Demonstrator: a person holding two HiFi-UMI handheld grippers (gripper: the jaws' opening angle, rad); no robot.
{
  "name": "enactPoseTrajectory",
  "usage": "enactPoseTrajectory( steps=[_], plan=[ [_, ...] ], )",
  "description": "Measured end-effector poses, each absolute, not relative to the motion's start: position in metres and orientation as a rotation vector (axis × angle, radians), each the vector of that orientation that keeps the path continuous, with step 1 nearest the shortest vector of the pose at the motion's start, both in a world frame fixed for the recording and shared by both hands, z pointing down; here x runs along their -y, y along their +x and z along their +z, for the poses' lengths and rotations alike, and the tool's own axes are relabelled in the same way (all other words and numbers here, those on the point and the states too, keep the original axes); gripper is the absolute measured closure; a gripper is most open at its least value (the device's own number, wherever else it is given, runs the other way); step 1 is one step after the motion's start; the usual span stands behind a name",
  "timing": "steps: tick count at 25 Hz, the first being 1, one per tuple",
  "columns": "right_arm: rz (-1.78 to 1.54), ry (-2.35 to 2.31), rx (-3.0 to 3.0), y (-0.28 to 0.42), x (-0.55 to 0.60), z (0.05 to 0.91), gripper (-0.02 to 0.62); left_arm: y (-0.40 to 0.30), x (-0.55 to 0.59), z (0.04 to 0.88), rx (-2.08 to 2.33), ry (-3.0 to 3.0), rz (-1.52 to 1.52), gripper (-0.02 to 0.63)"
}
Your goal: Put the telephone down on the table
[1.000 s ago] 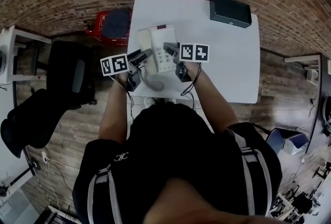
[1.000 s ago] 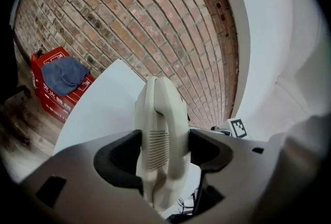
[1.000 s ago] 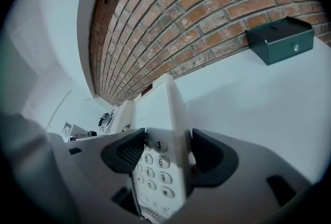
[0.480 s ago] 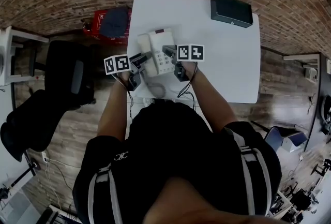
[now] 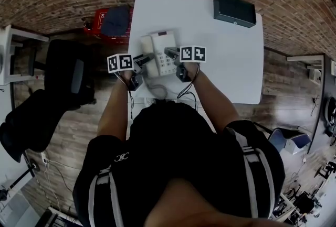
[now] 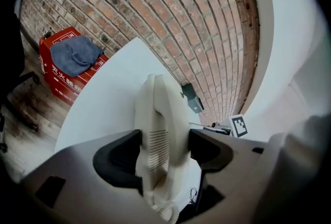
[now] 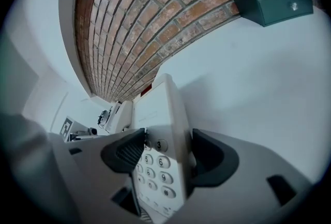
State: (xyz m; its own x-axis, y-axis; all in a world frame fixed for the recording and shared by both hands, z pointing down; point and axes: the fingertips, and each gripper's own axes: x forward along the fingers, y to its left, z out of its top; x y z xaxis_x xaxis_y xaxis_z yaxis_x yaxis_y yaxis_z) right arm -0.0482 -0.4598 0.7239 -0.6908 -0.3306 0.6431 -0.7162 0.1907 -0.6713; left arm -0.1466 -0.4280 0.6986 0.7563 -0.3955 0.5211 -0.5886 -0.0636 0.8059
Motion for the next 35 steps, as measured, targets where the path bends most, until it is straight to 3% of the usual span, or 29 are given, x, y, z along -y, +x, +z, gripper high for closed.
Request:
enactPoseTrajectory(
  steps=[6, 13, 14, 15, 16, 17, 19, 29, 35],
  plan=[
    [1.487, 1.025, 2.153, -0.047, 0.459, 0.723, 0.351, -0.145, 0.426, 0.698, 0.808, 1.704, 0.251, 0.298],
    [1.059, 1.345, 2.379, -0.028, 0.483, 0.640, 0.353, -0.167, 0.434, 0.644, 1.031, 1.881, 0.249, 0.296],
    [0.968, 1.407, 2.404, -0.023, 0.485, 0.626, 0.386, -0.178, 0.437, 0.630, 1.132, 1.909, 0.232, 0.321],
    [0.874, 1.467, 2.426, -0.020, 0.486, 0.611, 0.500, -0.190, 0.440, 0.614, 1.251, 1.931, 0.198, 0.368],
    [0.783, 1.514, 2.452, -0.018, 0.486, 0.595, 0.570, -0.203, 0.442, 0.595, 1.374, 1.949, 0.150, 0.438],
    [0.700, 1.540, 2.488, -0.019, 0.484, 0.576, 0.586, -0.215, 0.444, 0.575, 1.487, 1.965, 0.100, 0.542],
    [0.559, 1.553, 2.576, -0.027, 0.478, 0.534, 0.595, -0.231, 0.443, 0.536, 1.645, 2.016, 0.033, 0.595],
    [-0.001, 1.686, 2.838, -0.036, 0.434, 0.354, 0.597, -0.219, 0.406, 0.377, 1.949, 2.360, -0.032, 0.603],
    [-0.011, 1.644, 2.832, -0.042, 0.415, 0.364, 0.597, -0.210, 0.389, 0.370, 1.968, 2.398, 0.011, 0.603]
  ],
)
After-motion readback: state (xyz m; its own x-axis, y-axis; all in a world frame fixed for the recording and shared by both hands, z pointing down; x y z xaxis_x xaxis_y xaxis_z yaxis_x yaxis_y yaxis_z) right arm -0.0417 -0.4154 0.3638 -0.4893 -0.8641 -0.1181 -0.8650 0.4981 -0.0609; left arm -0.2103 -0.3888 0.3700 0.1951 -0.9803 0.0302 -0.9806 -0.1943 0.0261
